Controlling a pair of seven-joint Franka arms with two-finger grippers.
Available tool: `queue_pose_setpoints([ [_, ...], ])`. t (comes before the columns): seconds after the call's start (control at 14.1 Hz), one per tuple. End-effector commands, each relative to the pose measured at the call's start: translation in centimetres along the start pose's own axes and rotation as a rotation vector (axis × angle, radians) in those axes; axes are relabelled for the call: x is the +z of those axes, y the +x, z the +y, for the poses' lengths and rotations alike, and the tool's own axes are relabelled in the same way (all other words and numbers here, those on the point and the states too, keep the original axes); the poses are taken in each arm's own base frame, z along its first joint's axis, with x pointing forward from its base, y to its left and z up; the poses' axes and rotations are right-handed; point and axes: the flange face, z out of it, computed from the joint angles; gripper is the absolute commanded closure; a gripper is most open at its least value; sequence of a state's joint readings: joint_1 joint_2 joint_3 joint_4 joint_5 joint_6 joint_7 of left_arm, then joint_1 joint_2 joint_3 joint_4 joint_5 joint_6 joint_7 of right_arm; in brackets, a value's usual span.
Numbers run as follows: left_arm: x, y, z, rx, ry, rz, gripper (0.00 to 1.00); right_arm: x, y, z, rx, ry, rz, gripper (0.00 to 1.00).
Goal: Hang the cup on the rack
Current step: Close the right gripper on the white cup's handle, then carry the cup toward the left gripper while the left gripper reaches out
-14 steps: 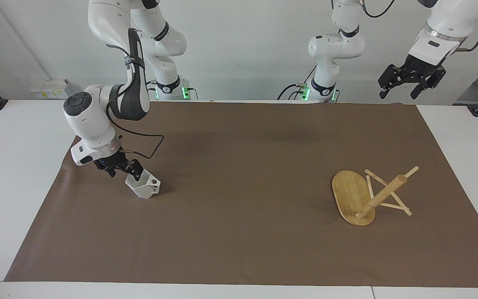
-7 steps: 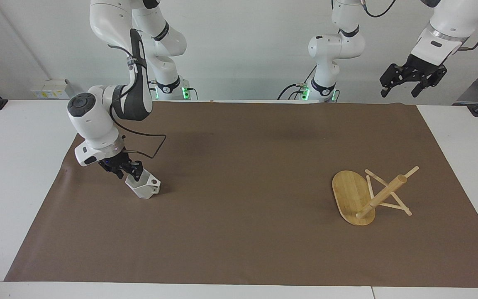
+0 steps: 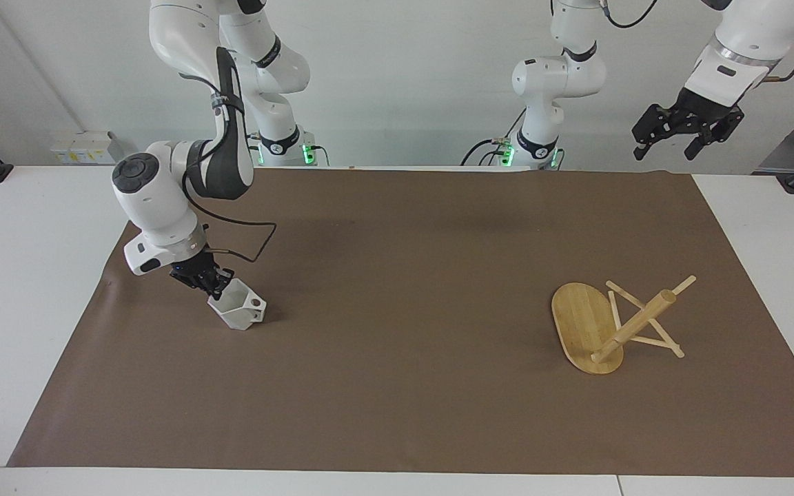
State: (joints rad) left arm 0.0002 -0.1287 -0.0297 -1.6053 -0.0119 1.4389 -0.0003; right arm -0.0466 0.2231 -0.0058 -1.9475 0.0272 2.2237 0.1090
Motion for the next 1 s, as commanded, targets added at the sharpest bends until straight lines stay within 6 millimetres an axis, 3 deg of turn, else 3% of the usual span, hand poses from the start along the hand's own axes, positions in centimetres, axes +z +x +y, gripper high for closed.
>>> queue_pose_setpoints([
  [0.0, 0.1, -1.0, -0.2, -0.022, 0.012, -0.004, 0.0, 0.0, -0.3, 0.1, 0.01, 0.002, 0.02, 1.0],
  [0.36, 0.1, -1.2, 0.8, 0.003, 0.014, -0.014, 0.0, -0.3, 0.0, 0.2, -0.012, 0.004, 0.026, 1.0],
  [0.57, 0.1, -1.2, -0.5, -0.022, 0.012, -0.014, 0.0, -0.9, 0.2, -0.1, -0.067, 0.015, 0.022, 1.0],
  [0.78, 0.1, -1.2, -0.7, -0.031, 0.011, -0.011, 0.0, -2.6, 0.9, -1.0, -0.13, 0.02, 0.034, 1.0],
  [0.93, 0.1, -1.2, 0.4, -0.007, 0.014, -0.011, 0.0, -3.2, 0.9, -2.5, -0.159, 0.056, 0.038, 1.0],
])
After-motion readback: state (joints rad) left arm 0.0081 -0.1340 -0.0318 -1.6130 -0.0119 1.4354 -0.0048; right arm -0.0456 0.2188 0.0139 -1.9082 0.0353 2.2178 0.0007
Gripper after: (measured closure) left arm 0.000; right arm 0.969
